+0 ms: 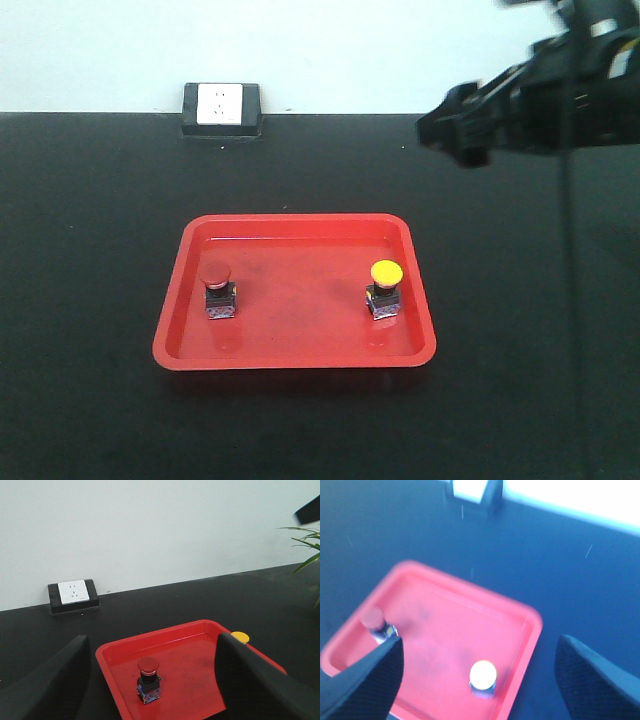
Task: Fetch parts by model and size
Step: 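Open the right gripper and withdraw it from the tray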
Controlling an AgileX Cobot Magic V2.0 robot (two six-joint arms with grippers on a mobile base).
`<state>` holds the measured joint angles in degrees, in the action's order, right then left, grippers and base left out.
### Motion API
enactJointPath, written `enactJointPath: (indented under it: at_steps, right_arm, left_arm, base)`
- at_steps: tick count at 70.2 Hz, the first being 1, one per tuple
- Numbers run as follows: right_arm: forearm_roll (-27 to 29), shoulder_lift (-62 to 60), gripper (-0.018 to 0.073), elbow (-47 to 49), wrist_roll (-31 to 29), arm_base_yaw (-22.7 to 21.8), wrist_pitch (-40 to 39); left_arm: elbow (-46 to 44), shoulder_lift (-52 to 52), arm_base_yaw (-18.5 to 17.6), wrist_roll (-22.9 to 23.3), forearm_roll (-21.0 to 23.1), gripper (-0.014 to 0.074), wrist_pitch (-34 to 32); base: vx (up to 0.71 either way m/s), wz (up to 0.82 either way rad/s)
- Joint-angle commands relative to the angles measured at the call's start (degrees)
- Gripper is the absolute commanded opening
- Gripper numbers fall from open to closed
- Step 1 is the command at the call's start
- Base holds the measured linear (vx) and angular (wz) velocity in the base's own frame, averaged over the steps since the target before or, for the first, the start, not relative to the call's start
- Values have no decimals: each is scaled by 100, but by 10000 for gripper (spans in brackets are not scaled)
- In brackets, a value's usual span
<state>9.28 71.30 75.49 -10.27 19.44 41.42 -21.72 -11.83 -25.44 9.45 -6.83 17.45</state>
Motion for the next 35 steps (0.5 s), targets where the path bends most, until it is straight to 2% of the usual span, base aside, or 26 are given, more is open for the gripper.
enactJointPath:
  at_steps: [1,35]
  right_arm:
    - [-64,-668,578,-99,-121,-22,-363]
    - [-57,-3895,578,-3214,-244,-22,-1994]
  left_arm:
    - [-132,-45,-24,9,-6,503,-422]
    - [-132,-45,-24,9,12,503,-490]
  base:
    - [0,0]
    - [0,0]
